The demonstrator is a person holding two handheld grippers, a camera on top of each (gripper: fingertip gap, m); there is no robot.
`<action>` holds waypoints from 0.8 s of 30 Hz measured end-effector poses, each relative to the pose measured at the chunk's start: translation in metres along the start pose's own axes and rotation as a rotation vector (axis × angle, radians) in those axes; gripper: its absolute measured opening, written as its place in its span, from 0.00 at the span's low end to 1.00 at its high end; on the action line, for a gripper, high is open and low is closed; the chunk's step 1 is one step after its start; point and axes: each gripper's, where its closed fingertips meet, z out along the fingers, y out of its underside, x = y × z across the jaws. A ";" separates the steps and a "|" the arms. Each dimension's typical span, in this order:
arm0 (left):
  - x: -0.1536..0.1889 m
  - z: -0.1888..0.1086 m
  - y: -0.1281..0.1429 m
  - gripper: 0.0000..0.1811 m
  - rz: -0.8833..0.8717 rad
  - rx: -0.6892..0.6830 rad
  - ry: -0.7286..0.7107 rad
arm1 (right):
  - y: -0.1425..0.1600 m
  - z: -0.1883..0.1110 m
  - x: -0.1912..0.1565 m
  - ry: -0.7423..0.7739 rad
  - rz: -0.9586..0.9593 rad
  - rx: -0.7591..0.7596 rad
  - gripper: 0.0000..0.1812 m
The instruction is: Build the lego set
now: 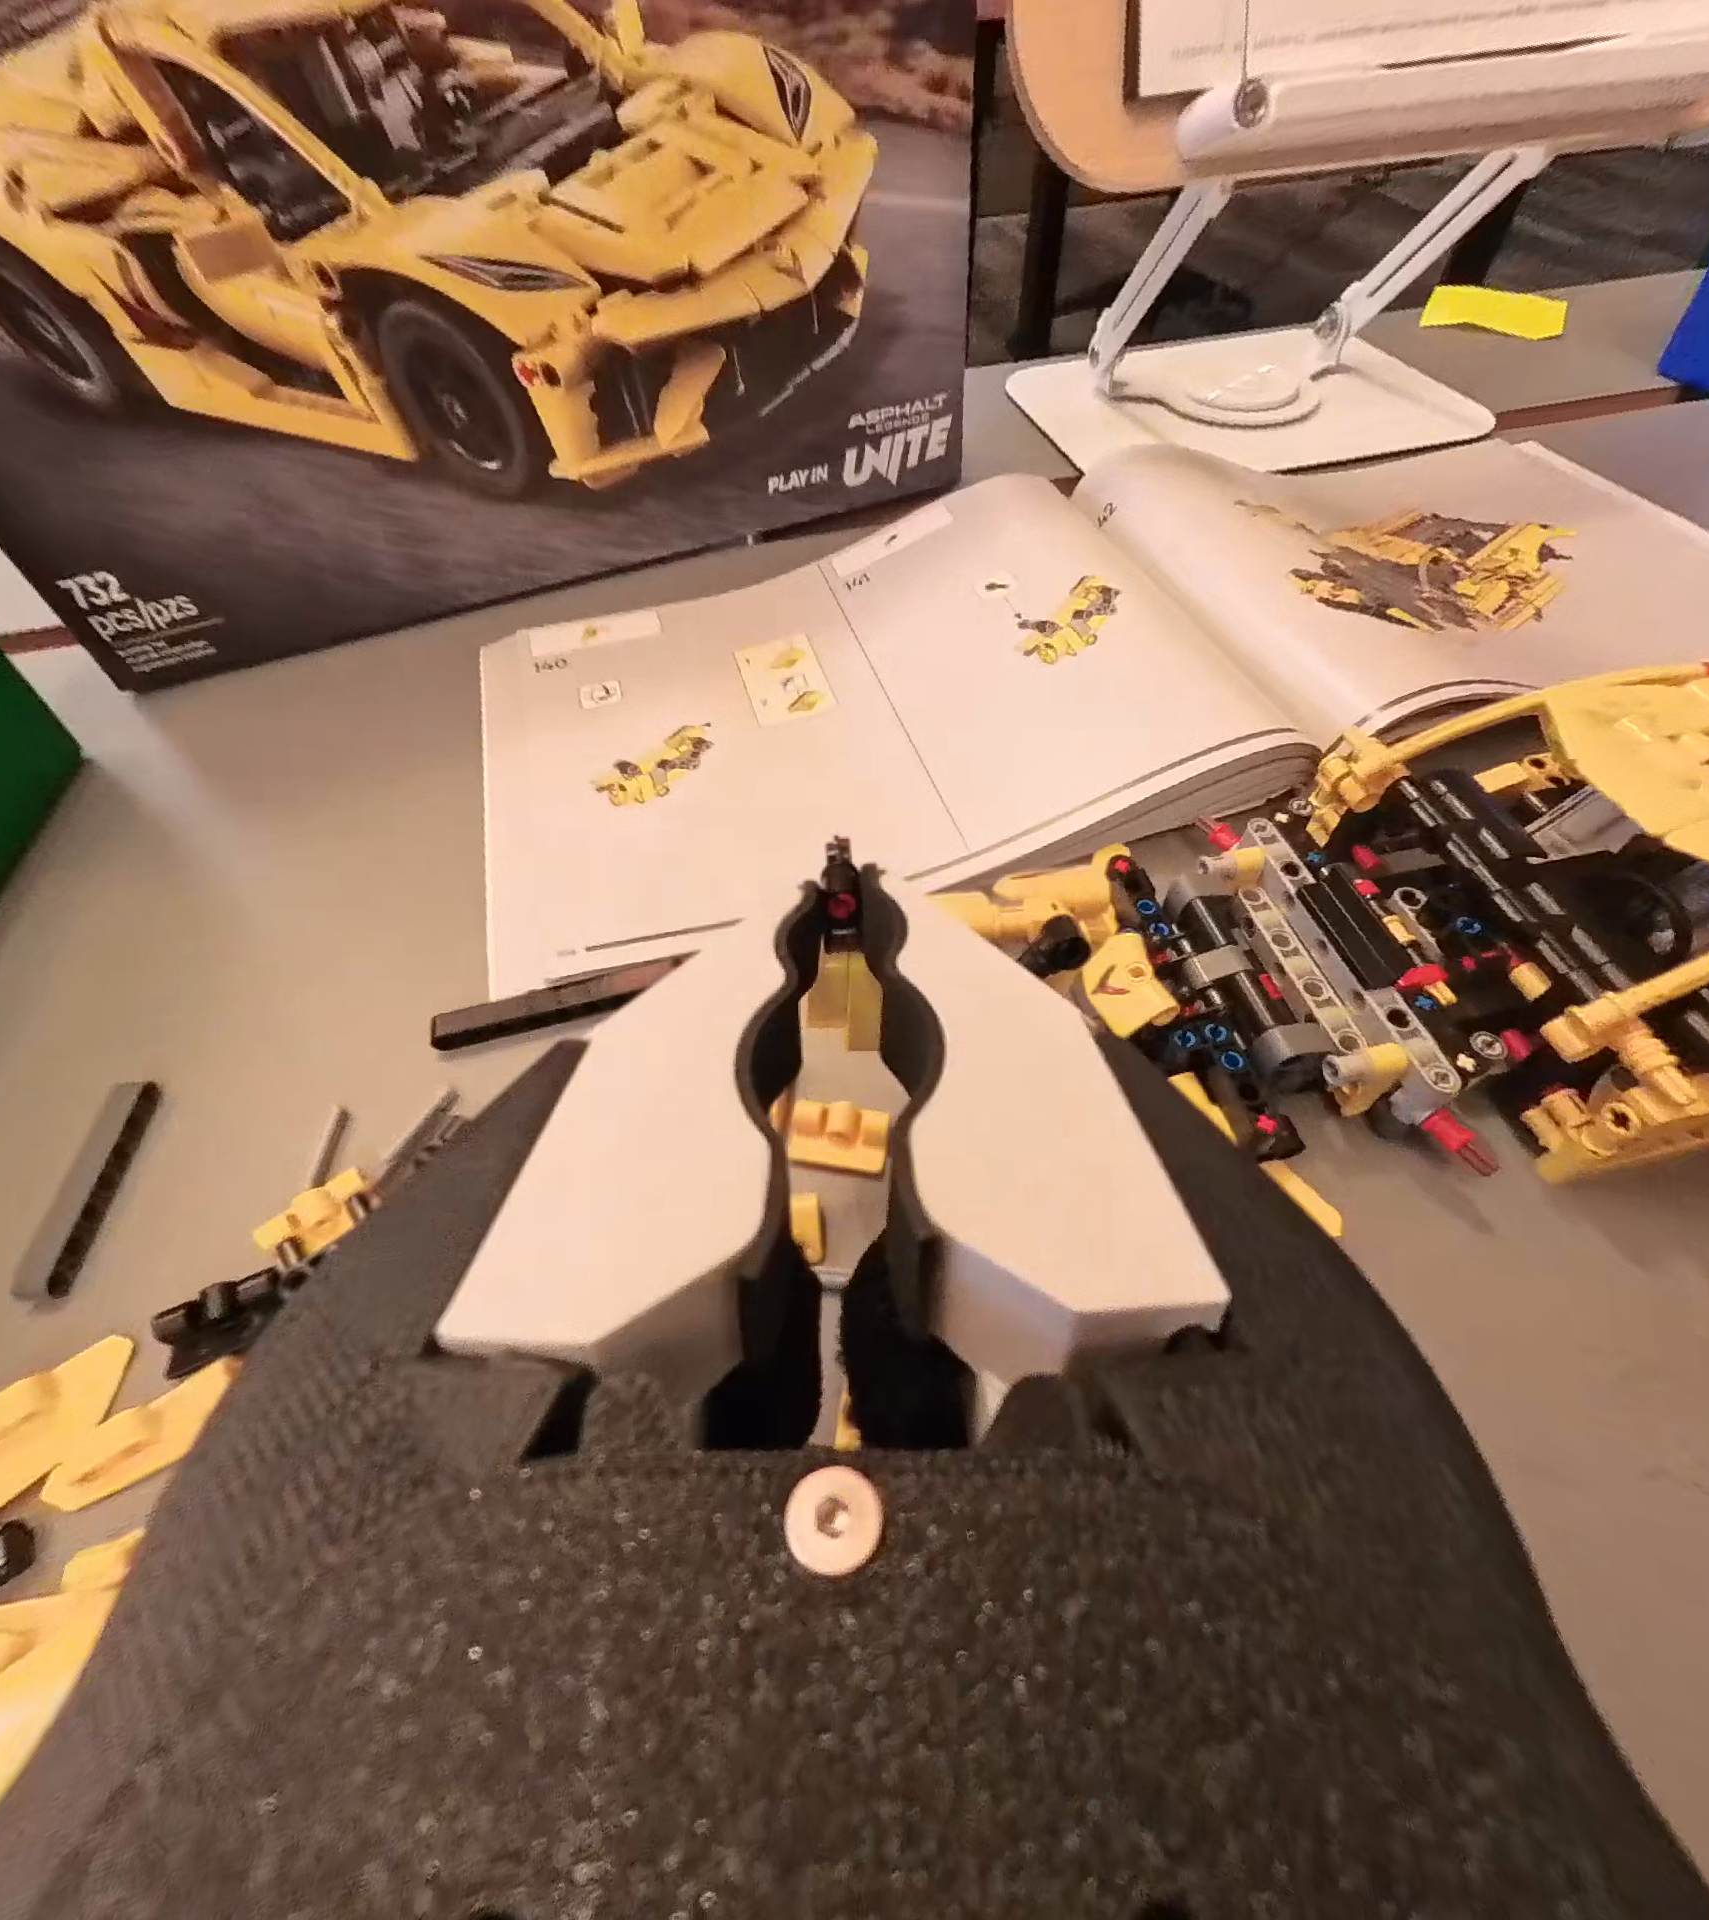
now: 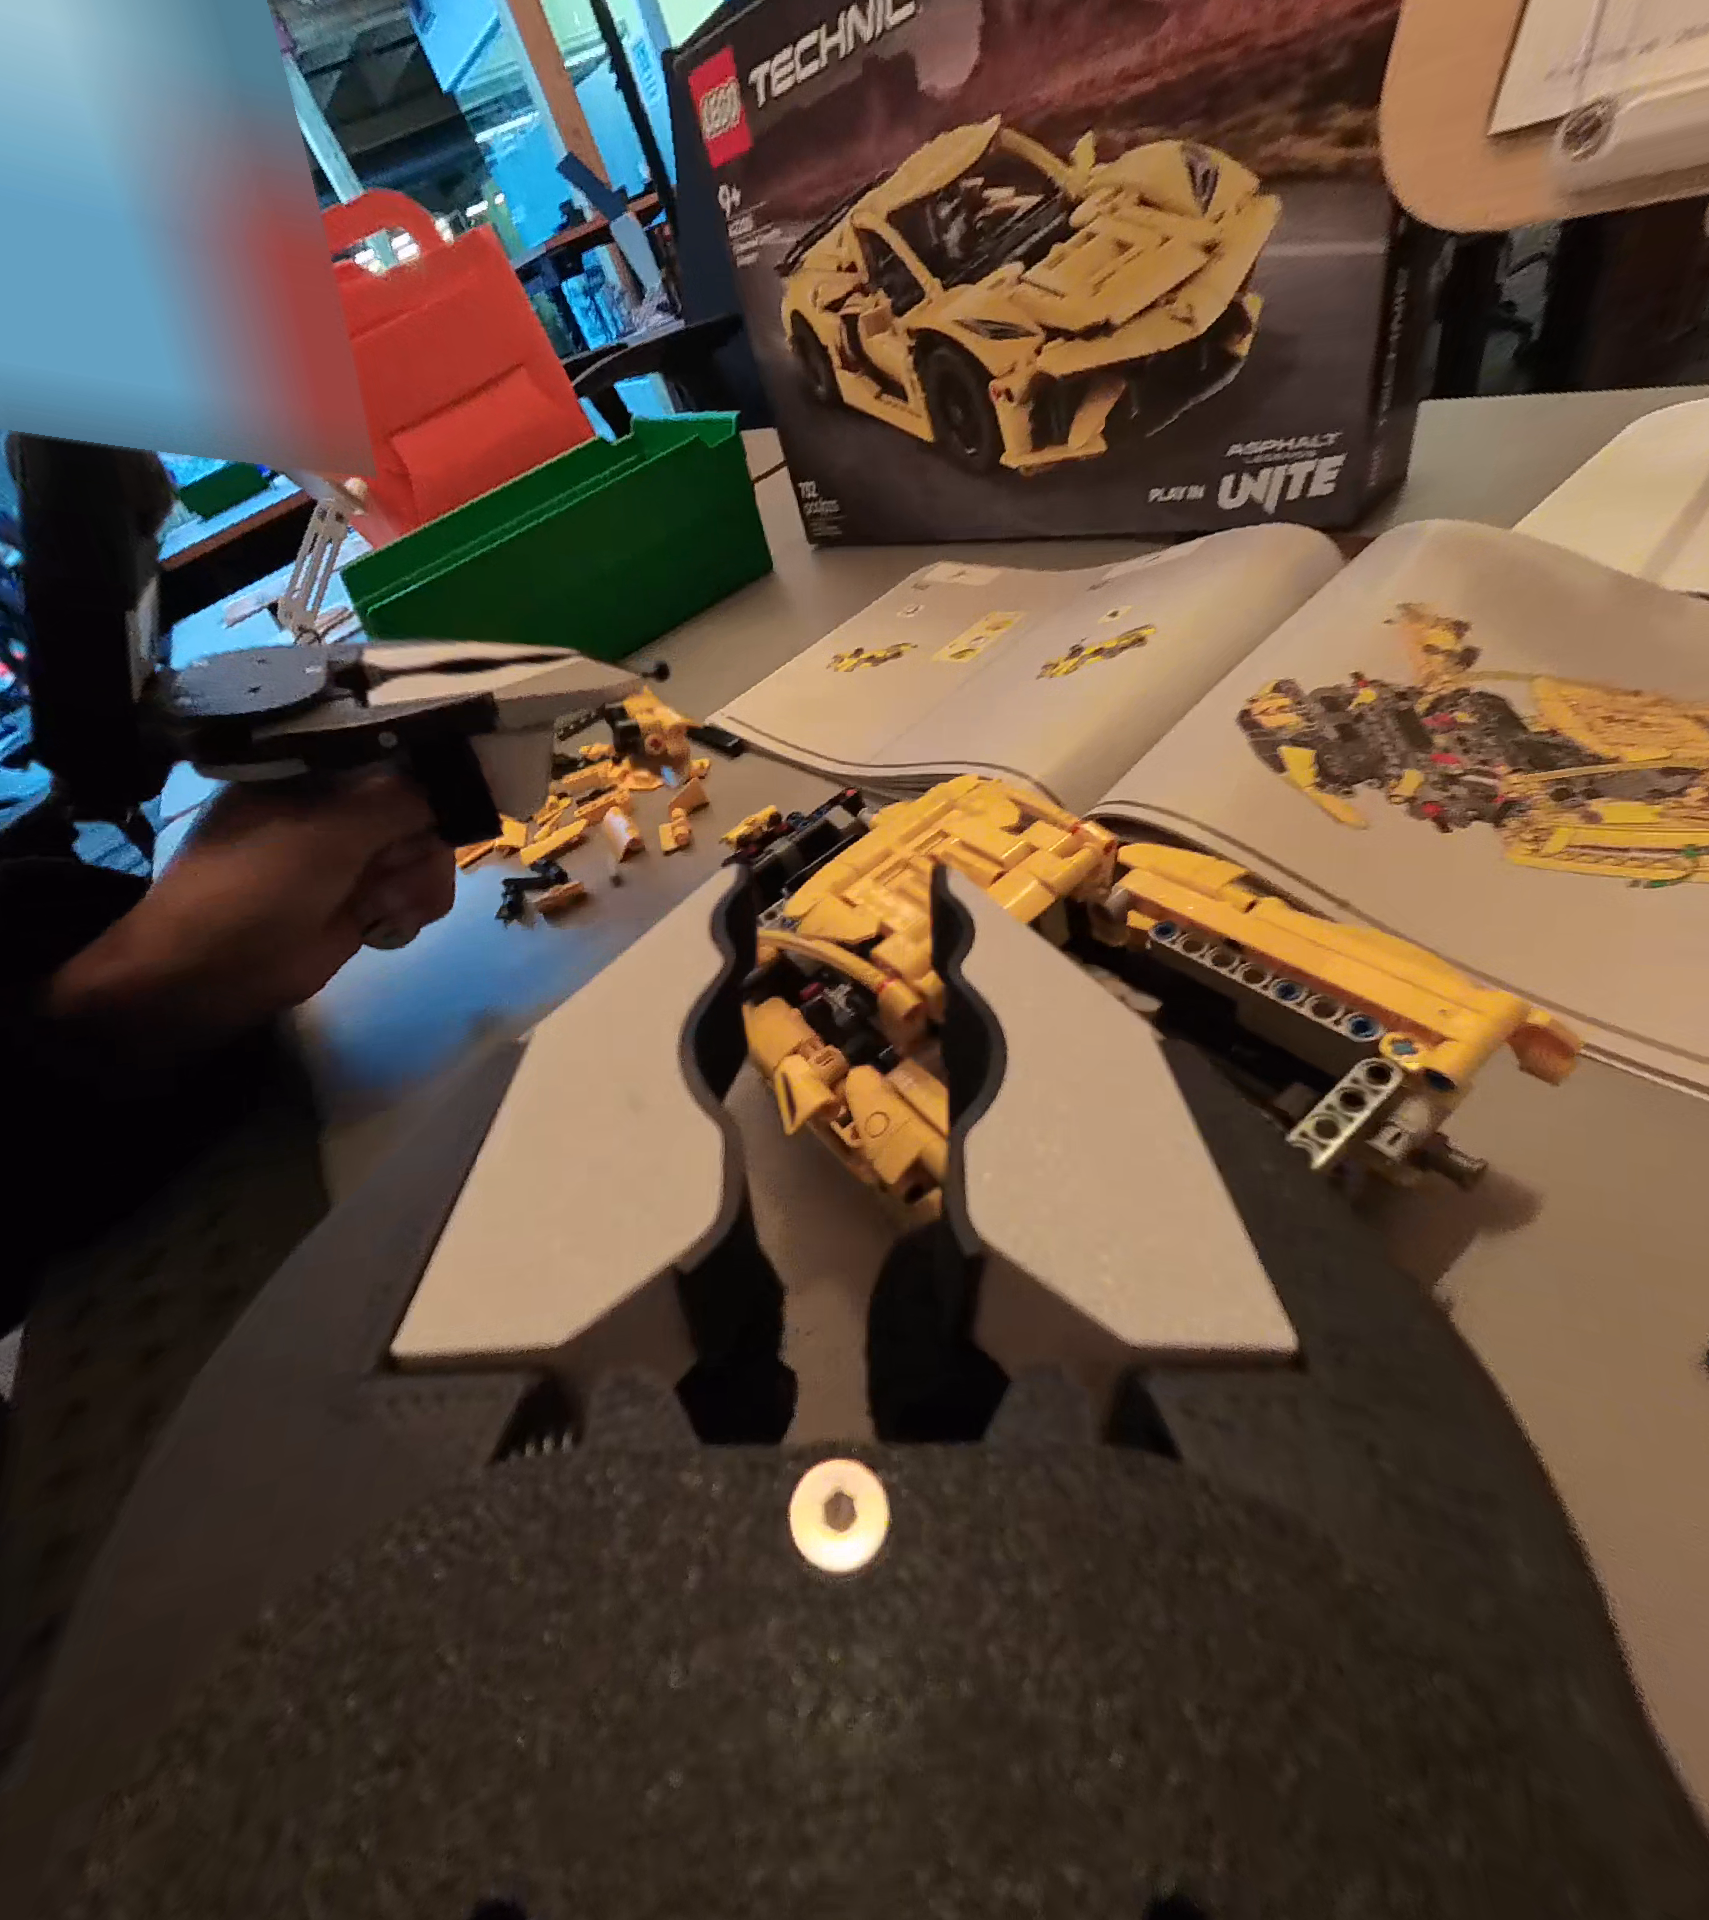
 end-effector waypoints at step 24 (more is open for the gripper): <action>0.014 0.017 0.007 0.04 -0.047 -0.035 0.144 | -0.005 -0.027 0.070 0.177 0.083 0.010 0.19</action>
